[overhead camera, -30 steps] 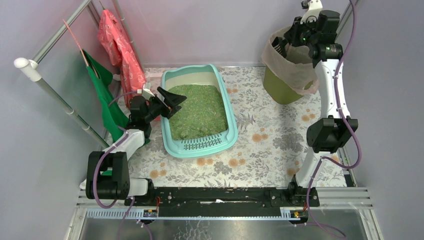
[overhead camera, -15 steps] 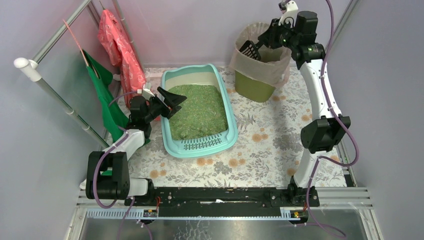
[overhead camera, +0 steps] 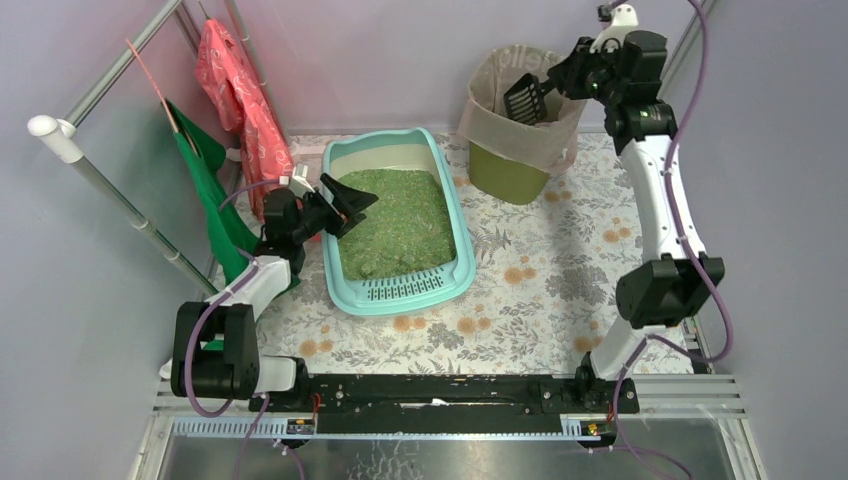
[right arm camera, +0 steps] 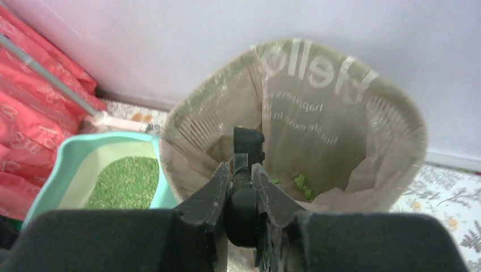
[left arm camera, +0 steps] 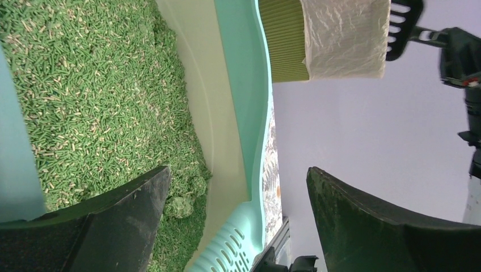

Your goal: Clean the litter box

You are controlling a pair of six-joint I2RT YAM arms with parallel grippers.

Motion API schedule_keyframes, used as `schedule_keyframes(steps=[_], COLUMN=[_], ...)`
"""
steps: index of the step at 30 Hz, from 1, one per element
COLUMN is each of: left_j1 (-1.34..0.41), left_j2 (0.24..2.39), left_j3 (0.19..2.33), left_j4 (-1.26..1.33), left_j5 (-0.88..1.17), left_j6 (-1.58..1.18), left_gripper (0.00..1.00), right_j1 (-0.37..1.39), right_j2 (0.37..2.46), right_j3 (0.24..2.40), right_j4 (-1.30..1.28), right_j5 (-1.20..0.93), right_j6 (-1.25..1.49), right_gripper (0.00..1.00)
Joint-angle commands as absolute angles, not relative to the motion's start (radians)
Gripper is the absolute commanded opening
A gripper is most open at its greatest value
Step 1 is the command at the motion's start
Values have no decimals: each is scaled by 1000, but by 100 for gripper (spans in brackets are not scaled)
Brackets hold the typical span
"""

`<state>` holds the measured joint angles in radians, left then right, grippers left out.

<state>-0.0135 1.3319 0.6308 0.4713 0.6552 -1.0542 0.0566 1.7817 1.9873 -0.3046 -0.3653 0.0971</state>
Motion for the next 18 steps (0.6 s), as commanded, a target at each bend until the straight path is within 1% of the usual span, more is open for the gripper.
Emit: schedule_keyframes(steps=[1, 7, 12, 18], left_j1=[-40, -86, -109, -123], left_j2=[1350, 1356, 1305, 1233], left_j3=[662, 678, 710, 734], left_j4=[393, 426, 422, 404], left_j5=[641, 654, 671, 668], left_j6=[-979, -966, -928, -899], left_gripper=[99, 99, 99, 99], right_j1=[56, 64, 140, 305], right_j2=[1633, 1560, 1560, 1548], right_j3=[1949, 1874, 1910, 1833], right_j4=[-107, 59, -27, -45], right_j5=[-336, -473, -564, -609], right_j6=[131, 220, 257, 272], right_gripper=[0, 0, 0, 0])
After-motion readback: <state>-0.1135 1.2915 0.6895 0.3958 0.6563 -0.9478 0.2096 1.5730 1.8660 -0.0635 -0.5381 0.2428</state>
